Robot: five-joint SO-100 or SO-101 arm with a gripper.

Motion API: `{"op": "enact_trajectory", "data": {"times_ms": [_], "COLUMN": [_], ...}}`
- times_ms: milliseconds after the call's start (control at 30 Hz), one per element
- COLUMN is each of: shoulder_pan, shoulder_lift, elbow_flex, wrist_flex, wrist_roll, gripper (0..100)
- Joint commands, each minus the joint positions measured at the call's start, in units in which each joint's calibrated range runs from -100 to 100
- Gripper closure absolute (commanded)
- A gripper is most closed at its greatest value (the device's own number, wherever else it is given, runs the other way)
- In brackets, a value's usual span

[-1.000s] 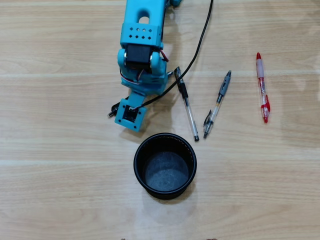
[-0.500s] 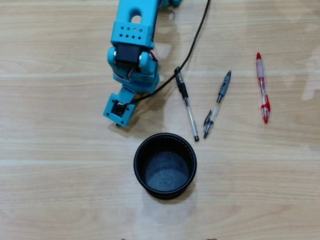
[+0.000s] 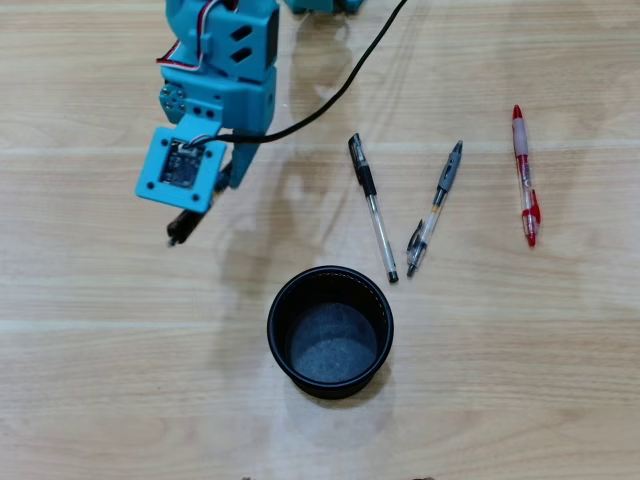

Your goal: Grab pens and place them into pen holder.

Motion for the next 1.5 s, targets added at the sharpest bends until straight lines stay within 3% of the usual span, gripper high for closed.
{"op": "enact_trajectory", "data": {"times_ms": [0,200,367,733,900,1200,1367,1467], "shoulder_pan": [-7.26,-14.68,-15.73,-14.36,-14.6,-14.12,-14.6,-14.92], "shoulder_lift": [-5.55,-2.68,0.03,2.82,2.9,2.65,-2.93,-9.27], "elbow_flex": [-3.24,7.08,14.68,19.85,19.85,19.39,20.57,22.38], "wrist_flex": [-17.9,-48.07,-57.44,-58.9,-58.98,-58.98,-56.92,-47.47], "wrist_roll": [1.61,0.62,-2.25,-2.62,-2.1,-1.89,3.34,7.78], "gripper": [98,98,98,98,89,89,89,93]}}
